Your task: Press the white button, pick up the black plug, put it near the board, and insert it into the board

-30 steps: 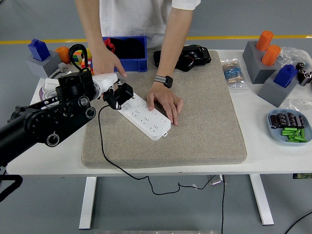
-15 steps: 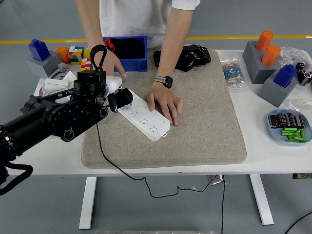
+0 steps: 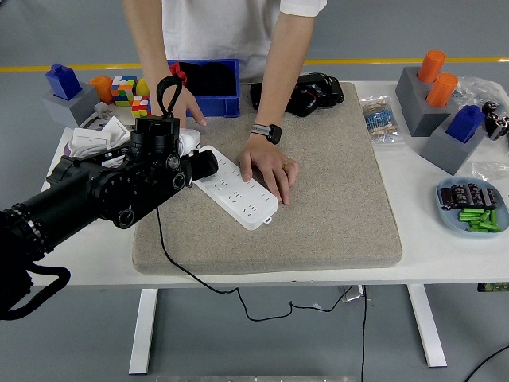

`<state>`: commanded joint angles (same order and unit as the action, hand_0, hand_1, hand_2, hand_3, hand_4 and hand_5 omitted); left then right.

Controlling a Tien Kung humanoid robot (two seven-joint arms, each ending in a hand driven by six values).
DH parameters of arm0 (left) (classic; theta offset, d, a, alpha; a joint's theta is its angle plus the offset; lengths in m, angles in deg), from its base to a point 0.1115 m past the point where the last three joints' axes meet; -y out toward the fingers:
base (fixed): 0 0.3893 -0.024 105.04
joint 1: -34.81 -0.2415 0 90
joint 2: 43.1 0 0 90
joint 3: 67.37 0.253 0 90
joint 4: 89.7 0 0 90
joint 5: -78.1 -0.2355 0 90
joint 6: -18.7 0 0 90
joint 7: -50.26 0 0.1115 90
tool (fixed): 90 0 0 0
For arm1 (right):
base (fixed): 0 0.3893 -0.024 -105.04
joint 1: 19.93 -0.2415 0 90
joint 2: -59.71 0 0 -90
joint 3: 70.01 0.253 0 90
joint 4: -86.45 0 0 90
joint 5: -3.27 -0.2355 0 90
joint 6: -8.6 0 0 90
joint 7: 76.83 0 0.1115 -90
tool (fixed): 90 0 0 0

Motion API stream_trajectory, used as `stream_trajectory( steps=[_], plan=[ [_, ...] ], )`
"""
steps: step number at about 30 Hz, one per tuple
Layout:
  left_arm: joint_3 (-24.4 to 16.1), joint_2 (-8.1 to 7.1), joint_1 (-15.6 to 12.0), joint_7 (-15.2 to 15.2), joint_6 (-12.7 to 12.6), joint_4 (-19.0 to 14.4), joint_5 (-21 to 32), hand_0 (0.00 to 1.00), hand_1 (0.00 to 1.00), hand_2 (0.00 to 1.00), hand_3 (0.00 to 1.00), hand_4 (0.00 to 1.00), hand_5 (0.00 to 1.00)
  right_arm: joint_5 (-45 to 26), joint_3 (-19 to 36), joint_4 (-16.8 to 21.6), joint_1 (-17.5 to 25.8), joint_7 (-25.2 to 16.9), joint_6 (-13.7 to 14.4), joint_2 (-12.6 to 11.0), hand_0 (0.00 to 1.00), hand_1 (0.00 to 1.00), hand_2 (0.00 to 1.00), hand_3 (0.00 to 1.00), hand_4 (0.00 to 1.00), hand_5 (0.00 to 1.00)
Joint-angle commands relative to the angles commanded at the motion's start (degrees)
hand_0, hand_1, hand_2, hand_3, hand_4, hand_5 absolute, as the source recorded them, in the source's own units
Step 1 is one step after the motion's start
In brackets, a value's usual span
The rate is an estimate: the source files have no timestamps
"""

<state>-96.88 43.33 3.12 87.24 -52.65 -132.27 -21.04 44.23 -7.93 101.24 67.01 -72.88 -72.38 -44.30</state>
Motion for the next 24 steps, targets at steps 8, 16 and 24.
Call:
stream_trajectory(
  steps=[8, 16, 24],
  plan=[
    [-11.2, -0.48, -3.8, 0.0, -6.1, 1.6, -4.9, 0.069, 0.14, 0.209, 0.535, 0.507, 0.002, -0.1, 0.3, -0.3, 0.4, 0.0, 0.0, 0.1, 0.637, 0.55, 0.53, 0.534, 0.641, 0.311],
    [-25.3, -0.38, -7.3, 0.0, -23.4, 4.7, -8.0, 0.074, 0.14, 0.216, 0.535, 0.503, 0.002, 0.1, 0.8, -0.1, 0.4, 0.0, 0.1, 0.2, 0.638, 0.55, 0.53, 0.533, 0.64, 0.311],
    [-35.8, 0.25, -9.2, 0.0, -21.8, 3.6, -15.9, 0.075, 0.137, 0.211, 0.522, 0.487, 0.002, 0.1, 0.7, -0.1, 0.5, 0.0, 0.1, 0.4, 0.637, 0.549, 0.53, 0.534, 0.64, 0.31]
  ],
)
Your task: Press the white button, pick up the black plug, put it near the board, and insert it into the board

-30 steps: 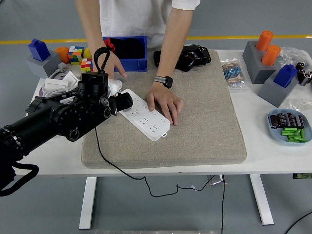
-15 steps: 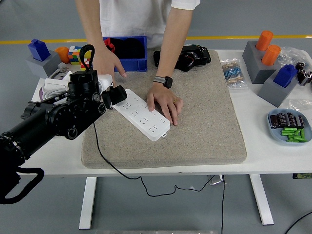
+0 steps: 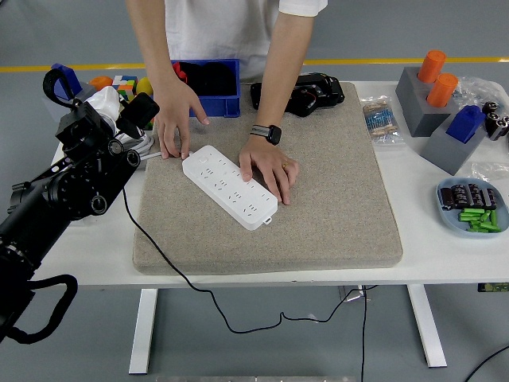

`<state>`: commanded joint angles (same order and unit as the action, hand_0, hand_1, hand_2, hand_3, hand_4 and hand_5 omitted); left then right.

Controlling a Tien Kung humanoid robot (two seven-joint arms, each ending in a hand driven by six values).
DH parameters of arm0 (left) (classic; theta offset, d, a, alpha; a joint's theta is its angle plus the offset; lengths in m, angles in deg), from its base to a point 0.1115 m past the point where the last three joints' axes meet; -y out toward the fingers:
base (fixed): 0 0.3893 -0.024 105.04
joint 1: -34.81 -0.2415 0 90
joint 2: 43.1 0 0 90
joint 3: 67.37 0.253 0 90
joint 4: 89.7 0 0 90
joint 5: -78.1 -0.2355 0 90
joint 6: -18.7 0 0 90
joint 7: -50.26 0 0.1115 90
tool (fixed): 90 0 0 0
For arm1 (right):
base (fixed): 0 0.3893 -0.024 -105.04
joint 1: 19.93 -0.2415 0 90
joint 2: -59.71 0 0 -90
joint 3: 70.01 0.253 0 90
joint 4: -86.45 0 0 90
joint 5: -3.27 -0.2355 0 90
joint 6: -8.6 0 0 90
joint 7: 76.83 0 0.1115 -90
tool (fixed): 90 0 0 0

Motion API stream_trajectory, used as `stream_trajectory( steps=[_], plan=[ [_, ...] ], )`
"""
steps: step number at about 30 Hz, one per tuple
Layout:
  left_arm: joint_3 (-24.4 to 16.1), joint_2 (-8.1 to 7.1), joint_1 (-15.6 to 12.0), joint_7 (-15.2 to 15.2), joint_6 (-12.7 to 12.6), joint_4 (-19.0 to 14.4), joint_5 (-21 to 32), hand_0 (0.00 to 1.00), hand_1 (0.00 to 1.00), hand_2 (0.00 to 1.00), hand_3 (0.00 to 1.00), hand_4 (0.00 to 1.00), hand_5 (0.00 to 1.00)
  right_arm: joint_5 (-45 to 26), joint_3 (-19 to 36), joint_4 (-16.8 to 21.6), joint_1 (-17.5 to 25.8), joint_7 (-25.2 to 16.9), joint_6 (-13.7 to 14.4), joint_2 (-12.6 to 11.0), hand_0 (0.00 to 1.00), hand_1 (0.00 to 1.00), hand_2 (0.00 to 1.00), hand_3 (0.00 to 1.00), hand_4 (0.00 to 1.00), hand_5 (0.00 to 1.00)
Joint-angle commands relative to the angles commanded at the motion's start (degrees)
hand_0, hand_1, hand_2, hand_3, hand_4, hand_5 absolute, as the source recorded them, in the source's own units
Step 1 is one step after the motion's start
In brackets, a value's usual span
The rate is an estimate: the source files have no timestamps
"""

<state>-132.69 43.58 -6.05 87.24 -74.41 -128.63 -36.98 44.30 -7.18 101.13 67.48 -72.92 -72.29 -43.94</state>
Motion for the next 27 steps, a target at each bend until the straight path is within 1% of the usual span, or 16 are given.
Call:
stream_trajectory(
  steps=[4, 6, 9, 12, 16, 20, 22, 25, 27],
  plan=[
    [0.2, -0.21, -0.3, 0.0, 1.7, -0.7, 0.0, 0.075, 0.137, 0.211, 0.522, 0.487, 0.002, 0.0, -0.1, 0.0, 0.0, -0.1, 0.1, -0.1, 0.637, 0.549, 0.53, 0.534, 0.64, 0.31],
    [0.2, -0.11, -0.7, 0.0, 2.7, -1.6, 0.2, 0.074, 0.136, 0.21, 0.52, 0.483, 0.002, -0.1, -0.1, 0.0, 0.0, -0.1, 0.1, -0.1, 0.636, 0.549, 0.53, 0.534, 0.64, 0.309],
    [0.0, 0.23, -1.7, 0.0, 4.4, -4.6, -0.1, 0.074, 0.136, 0.21, 0.52, 0.483, 0.002, 0.0, -0.1, 0.0, 0.0, -0.1, 0.2, -0.1, 0.636, 0.549, 0.53, 0.534, 0.64, 0.309],
    [0.2, 0.68, -2.7, 0.0, 5.3, -7.6, -0.2, 0.073, 0.135, 0.209, 0.521, 0.481, 0.002, -0.1, 0.1, 0.0, 0.1, -0.1, 0.2, -0.1, 0.635, 0.549, 0.53, 0.534, 0.64, 0.308],
    [1.7, 1.45, -4.4, 0.0, 6.2, -11.2, 0.2, 0.073, 0.135, 0.209, 0.521, 0.481, 0.002, -0.1, 0.2, -0.1, 0.3, -0.1, 0.1, -0.2, 0.635, 0.549, 0.53, 0.534, 0.64, 0.308],
    [3.9, 2.09, -6.2, 0.0, 6.9, -13.6, 0.4, 0.069, 0.132, 0.208, 0.524, 0.478, 0.002, 0.0, 0.3, 0.0, 0.4, -0.2, 0.2, -0.3, 0.635, 0.549, 0.531, 0.533, 0.64, 0.308],
    [4.5, 2.25, -6.7, 0.0, 7.1, -13.8, 0.7, 0.069, 0.132, 0.208, 0.524, 0.478, 0.002, 0.1, 0.4, 0.0, 0.3, -0.2, 0.2, -0.3, 0.635, 0.549, 0.531, 0.533, 0.64, 0.308],
    [5.3, 2.4, -7.4, 0.0, 7.4, -13.0, 0.8, 0.069, 0.131, 0.206, 0.524, 0.474, 0.002, 0.2, 0.5, 0.1, 0.3, -0.3, 0.2, -0.3, 0.633, 0.549, 0.531, 0.535, 0.639, 0.307],
    [5.6, 2.03, -8.1, 0.0, 7.7, -12.9, 0.6, 0.069, 0.131, 0.206, 0.524, 0.474, 0.002, 0.3, 0.6, 0.1, 0.3, -0.3, 0.2, -0.3, 0.633, 0.549, 0.531, 0.535, 0.639, 0.307]
  ],
)
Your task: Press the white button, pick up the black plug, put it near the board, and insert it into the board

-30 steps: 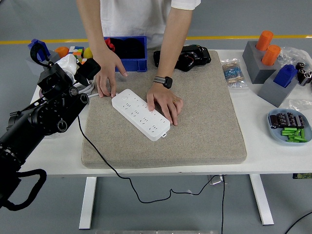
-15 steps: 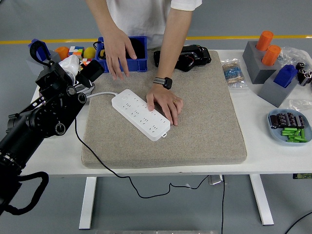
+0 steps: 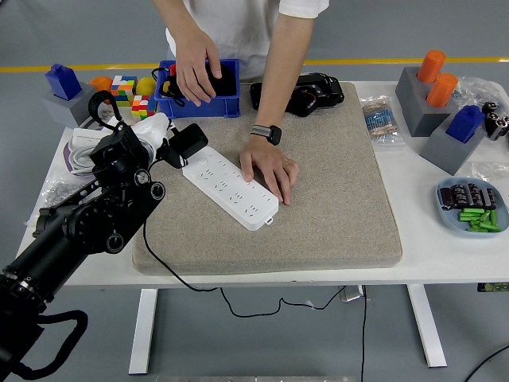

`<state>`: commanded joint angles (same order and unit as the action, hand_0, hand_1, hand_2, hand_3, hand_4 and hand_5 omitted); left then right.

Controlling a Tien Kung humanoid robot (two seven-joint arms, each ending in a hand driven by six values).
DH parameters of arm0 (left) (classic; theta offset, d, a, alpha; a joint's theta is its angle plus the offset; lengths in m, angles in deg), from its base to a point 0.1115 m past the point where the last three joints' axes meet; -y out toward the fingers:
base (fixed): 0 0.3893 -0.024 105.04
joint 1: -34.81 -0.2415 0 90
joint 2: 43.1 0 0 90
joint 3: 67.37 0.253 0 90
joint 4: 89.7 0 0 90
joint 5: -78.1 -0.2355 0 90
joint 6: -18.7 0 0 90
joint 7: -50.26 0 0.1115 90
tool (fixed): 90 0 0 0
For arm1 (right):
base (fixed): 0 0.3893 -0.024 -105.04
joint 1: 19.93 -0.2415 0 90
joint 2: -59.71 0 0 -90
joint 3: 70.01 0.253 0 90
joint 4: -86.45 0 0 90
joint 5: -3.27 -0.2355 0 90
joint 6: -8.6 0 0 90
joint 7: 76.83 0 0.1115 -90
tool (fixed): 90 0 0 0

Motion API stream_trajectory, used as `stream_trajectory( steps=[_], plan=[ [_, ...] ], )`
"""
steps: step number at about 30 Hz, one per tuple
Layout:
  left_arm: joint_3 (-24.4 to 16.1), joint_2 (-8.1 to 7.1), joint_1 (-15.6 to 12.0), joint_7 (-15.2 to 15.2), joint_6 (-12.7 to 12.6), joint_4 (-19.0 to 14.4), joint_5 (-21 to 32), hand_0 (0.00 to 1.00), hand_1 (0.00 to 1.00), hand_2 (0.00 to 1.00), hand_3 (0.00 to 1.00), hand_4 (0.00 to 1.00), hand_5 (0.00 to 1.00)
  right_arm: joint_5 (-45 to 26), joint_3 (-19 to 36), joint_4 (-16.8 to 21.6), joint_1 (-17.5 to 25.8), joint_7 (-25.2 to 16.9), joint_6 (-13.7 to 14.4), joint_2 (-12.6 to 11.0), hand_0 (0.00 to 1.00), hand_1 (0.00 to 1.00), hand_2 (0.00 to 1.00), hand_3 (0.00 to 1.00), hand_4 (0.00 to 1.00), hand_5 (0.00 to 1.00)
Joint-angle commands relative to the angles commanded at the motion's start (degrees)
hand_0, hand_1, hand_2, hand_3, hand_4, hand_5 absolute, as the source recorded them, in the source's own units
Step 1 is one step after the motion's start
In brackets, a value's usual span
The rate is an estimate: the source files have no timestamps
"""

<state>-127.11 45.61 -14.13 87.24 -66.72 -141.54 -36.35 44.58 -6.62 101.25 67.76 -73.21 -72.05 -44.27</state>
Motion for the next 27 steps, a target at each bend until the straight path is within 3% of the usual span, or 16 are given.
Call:
stream_trajectory(
  steps=[10, 17, 22, 27],
  plan=[
    [-0.7, -1.14, -2.8, 0.0, 1.5, -4.4, -0.3, 0.068, 0.131, 0.204, 0.533, 0.47, 0.002, 0.1, 0.1, -0.2, 0.3, 0.0, 0.0, 0.0, 0.634, 0.549, 0.53, 0.531, 0.639, 0.306],
    [0.1, -1.15, -4.4, 0.0, 2.8, -6.9, 0.0, 0.067, 0.13, 0.204, 0.533, 0.47, 0.002, 0.1, 0.2, 0.0, 0.2, 0.0, 0.0, 0.0, 0.634, 0.549, 0.531, 0.534, 0.64, 0.306],
    [0.9, -0.9, -4.7, 0.0, 3.1, -6.3, 0.5, 0.066, 0.128, 0.204, 0.534, 0.469, 0.002, 0.1, 0.1, -0.1, 0.2, 0.0, 0.0, -0.1, 0.633, 0.549, 0.532, 0.533, 0.64, 0.306],
    [1.5, -0.66, -3.5, 0.0, 3.0, -3.2, 0.2, 0.066, 0.127, 0.203, 0.534, 0.469, 0.002, 0.2, -0.1, -0.1, 0.1, 0.0, 0.1, -0.1, 0.631, 0.549, 0.531, 0.532, 0.64, 0.305]
  ],
)
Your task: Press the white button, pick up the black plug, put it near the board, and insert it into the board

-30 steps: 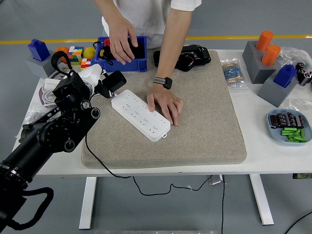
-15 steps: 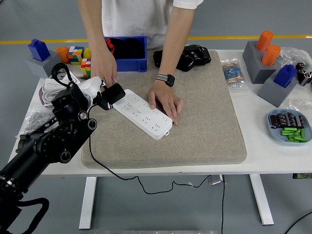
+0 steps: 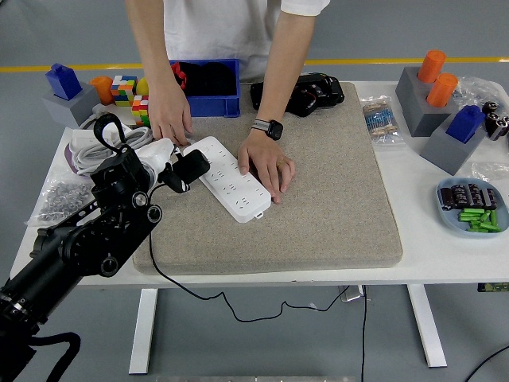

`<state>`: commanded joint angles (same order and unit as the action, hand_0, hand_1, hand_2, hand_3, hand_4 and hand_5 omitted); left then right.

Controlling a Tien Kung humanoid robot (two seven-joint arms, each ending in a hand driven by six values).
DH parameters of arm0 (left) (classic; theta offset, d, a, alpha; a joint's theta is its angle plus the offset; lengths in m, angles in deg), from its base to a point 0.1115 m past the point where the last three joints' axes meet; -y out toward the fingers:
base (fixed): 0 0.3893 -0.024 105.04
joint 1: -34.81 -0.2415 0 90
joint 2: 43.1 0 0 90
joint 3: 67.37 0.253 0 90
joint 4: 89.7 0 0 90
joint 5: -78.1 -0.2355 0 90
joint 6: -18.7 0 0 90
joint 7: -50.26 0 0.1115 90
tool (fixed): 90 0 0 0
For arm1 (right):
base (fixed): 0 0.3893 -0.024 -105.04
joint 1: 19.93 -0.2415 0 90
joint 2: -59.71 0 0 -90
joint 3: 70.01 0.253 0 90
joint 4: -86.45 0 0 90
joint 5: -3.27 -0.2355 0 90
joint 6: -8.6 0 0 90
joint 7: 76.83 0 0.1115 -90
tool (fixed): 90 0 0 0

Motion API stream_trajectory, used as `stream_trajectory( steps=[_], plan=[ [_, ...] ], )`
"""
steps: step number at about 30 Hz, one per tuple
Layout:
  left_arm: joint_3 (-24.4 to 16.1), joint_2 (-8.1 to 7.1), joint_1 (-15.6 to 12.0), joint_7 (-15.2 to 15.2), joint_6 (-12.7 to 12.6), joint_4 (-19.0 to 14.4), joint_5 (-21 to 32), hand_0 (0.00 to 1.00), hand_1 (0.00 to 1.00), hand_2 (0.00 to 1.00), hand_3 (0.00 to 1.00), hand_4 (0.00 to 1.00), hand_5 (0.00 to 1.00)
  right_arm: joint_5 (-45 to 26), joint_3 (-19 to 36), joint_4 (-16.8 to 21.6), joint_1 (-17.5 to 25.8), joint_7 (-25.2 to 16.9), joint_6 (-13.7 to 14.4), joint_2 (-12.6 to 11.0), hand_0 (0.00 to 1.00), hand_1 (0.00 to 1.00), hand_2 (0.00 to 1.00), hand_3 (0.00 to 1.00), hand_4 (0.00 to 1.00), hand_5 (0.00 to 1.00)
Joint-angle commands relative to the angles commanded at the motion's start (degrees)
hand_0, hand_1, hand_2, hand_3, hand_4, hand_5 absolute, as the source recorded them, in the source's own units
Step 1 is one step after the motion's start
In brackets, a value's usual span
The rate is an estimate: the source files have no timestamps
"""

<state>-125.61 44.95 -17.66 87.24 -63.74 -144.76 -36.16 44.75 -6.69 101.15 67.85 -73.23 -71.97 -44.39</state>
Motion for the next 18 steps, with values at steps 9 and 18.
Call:
stream_trajectory(
  steps=[9, 18],
  plan=[
    [0.7, 0.47, 2.1, 0.0, -0.4, 1.8, 0.1, 0.064, 0.124, 0.202, 0.535, 0.469, 0.002, -0.2, -0.5, 0.0, -0.1, 0.0, 0.0, -0.1, 0.633, 0.549, 0.531, 0.533, 0.64, 0.306],
    [2.2, 0.87, 4.2, 0.0, 0.1, 3.0, 0.4, 0.063, 0.12, 0.201, 0.533, 0.47, 0.002, -0.4, -0.7, -0.1, -0.1, 0.1, 0.1, -0.2, 0.634, 0.548, 0.531, 0.533, 0.64, 0.305]
  ],
)
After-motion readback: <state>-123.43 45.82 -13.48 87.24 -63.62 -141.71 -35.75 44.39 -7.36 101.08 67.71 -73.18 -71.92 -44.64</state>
